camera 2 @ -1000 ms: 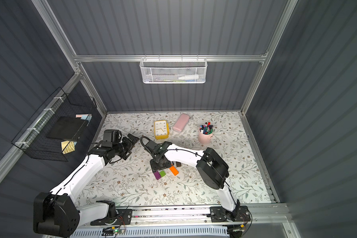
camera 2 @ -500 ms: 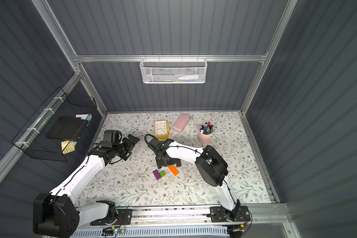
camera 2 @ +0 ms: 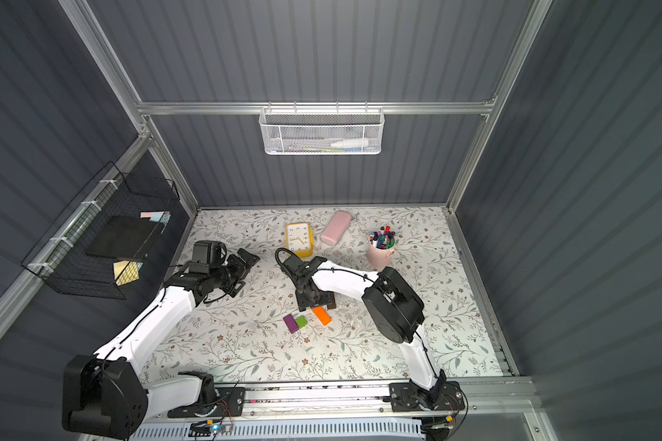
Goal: Assemble the number 6 with building blocks
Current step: Pick up the building block from the center of the board.
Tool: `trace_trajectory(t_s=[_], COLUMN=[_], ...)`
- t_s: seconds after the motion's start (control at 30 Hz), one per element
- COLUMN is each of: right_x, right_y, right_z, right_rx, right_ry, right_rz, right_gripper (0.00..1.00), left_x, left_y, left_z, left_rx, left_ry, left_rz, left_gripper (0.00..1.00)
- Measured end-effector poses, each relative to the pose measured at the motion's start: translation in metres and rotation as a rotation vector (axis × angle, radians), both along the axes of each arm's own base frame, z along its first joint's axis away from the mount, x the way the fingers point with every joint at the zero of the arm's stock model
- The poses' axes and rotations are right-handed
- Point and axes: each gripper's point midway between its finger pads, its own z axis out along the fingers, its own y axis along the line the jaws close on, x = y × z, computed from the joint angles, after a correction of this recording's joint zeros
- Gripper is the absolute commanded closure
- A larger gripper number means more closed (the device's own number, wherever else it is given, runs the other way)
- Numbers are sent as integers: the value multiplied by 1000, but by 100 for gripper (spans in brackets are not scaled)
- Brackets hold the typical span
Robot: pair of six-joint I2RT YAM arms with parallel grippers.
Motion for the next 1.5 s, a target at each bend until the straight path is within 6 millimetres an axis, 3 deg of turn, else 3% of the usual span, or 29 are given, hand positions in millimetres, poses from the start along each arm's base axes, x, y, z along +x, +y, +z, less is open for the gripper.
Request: trace_trajectory(t_s=[0.4, 1.2, 1.37, 1.5], right_x=[-3, -9, -8, -7], right_y=[-8, -6, -6, -7], right_z=[-10, -15, -12, 6], right_rx=[-15, 5, 5, 18], right_ry=[17, 45, 30, 0], right_rz=[-7, 13, 17, 14], right_gripper=[37, 69, 71, 76], left_x=[2, 3, 3, 3], left_y=[0, -4, -4, -4], left_z=[-3, -5, -5, -5], left_rx=[1, -15, -17, -17], left_ry=[3, 12, 12, 12], left_rz=[0, -14, -17, -17], left_gripper=[0, 1, 1, 1])
